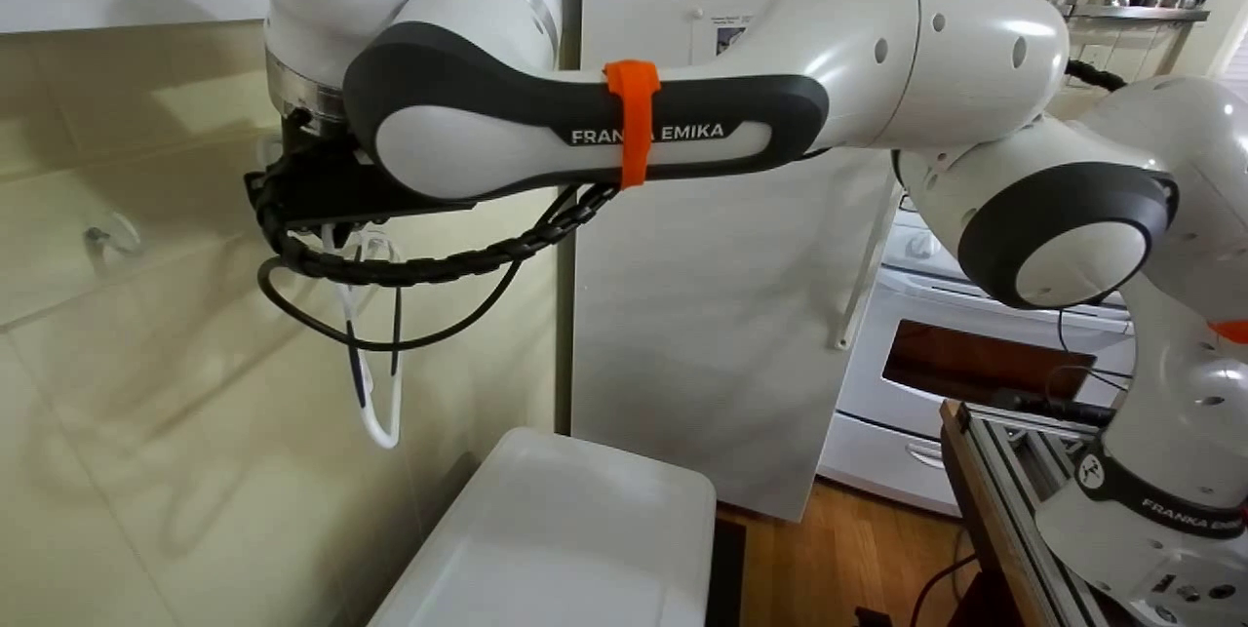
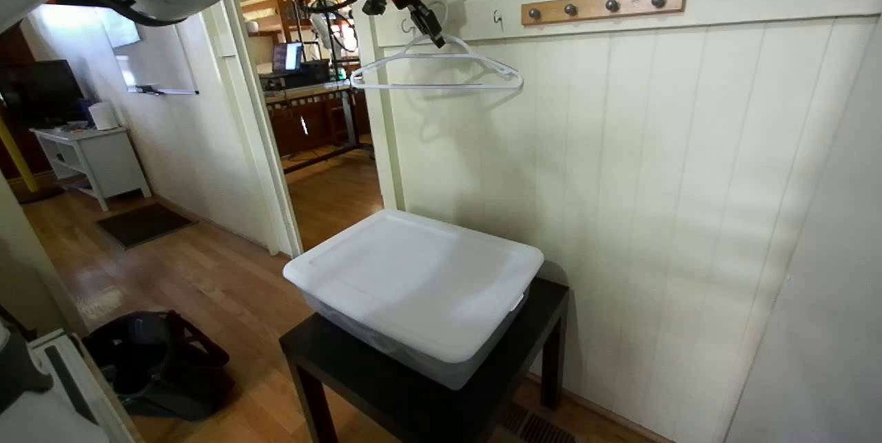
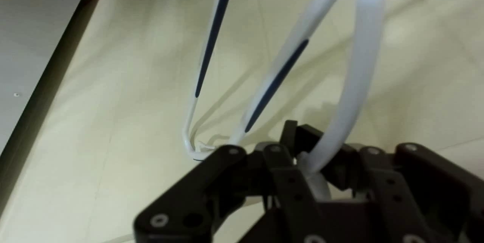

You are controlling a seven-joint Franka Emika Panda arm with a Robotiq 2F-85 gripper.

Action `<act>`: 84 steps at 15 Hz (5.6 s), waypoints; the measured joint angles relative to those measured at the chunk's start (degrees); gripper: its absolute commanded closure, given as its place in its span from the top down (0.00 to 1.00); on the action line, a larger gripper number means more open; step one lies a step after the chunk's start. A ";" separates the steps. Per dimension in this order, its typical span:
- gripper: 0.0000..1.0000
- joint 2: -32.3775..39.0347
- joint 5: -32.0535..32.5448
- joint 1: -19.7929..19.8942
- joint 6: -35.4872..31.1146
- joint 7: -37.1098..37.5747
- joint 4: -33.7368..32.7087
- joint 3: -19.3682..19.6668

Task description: Put the hanger on the next hook

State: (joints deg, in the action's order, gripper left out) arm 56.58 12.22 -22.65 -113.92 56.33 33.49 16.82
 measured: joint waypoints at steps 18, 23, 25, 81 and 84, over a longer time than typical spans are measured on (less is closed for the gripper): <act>0.02 0.43 -0.08 2.43 -4.73 -15.56 -0.02 -5.23; 0.02 0.91 -0.08 2.82 -4.73 -21.12 0.00 -7.09; 0.02 0.91 -0.08 2.94 -4.73 -22.94 -0.02 -7.57; 0.43 1.80 -0.32 6.10 4.28 -35.23 -3.48 -12.51; 0.65 1.59 -0.32 5.84 5.95 -34.00 -3.63 -12.40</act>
State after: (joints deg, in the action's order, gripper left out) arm 58.16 11.90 -16.80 -107.97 22.33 29.87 4.42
